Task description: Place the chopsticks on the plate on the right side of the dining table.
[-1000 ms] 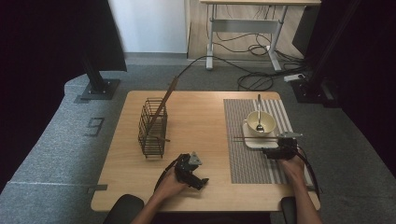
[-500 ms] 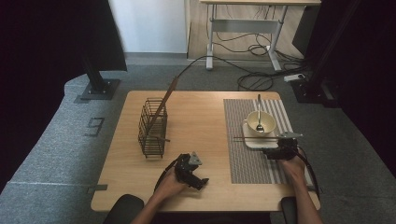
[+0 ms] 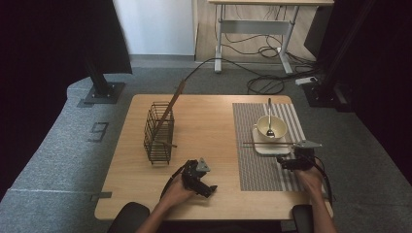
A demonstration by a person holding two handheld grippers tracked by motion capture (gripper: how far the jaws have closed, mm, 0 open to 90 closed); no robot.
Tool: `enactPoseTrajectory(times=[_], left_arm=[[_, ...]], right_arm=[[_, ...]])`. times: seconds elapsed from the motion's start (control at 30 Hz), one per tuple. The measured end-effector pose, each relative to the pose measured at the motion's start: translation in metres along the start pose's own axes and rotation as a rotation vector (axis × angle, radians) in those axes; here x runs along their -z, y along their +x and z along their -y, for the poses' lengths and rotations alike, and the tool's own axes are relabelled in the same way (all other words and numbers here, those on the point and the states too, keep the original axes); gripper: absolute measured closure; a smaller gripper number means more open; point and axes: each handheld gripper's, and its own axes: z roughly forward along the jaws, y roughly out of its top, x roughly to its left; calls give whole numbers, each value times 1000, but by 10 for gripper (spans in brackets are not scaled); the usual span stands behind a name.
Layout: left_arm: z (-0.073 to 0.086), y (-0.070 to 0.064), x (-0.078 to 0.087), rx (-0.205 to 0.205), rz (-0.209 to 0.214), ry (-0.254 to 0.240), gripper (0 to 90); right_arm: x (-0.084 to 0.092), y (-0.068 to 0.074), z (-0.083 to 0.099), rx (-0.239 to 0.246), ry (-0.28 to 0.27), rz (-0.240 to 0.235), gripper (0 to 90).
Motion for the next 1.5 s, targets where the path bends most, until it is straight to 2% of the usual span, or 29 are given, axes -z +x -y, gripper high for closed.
enactPoseTrajectory(times=[0.2,0.33,0.63,0.83,0.97,1.33,1.5], left_arm=[[0,0,0,0,0,0,0],[0,0,0,0,0,0,0],[0,0,0,0,0,0,0],[0,0,0,-1,1,0,0],[0,0,0,-1,0,0,0],[0,0,0,-2,0,0,0],[0,0,0,-2,0,-1,0]], right_arm=[[13,2,4,-14,-3,-18,0],[21,2,9,-32,-6,-47,0],[38,8,11,-16,31,-105,0],[51,17,4,8,61,-156,0],[59,25,0,27,71,-166,0],[69,47,-18,74,59,-209,0],[72,58,-35,71,46,-278,0]])
